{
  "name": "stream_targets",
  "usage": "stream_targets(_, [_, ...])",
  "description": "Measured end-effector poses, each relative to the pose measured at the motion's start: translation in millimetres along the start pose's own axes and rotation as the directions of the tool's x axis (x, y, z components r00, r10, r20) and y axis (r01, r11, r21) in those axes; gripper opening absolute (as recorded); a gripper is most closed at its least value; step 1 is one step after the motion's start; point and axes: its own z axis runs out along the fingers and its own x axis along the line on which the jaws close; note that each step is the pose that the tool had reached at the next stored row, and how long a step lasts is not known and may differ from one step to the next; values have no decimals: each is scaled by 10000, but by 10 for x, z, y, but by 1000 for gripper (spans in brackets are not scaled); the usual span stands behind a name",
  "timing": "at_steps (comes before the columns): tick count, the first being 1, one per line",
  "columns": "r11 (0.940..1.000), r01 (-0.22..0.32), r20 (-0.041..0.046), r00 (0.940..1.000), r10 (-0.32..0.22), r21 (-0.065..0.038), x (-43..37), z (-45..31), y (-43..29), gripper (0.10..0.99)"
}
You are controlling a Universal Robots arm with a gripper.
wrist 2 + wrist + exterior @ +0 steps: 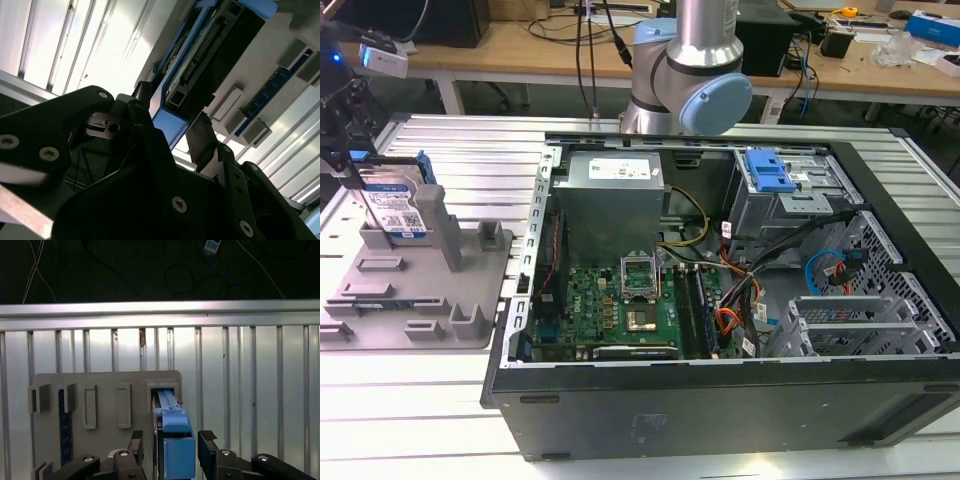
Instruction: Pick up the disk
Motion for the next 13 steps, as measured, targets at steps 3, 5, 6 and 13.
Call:
stream_targets(3, [10000,0,1,10000,0,2,0,3,0,471])
stream_targets(5, [10000,0,1,10000,0,2,0,5,0,471])
stream_targets(6, [10000,1,1,10000,-1,2,0,5,0,471])
stream_targets(13, [10000,0,1,10000,0,3,0,11,0,471])
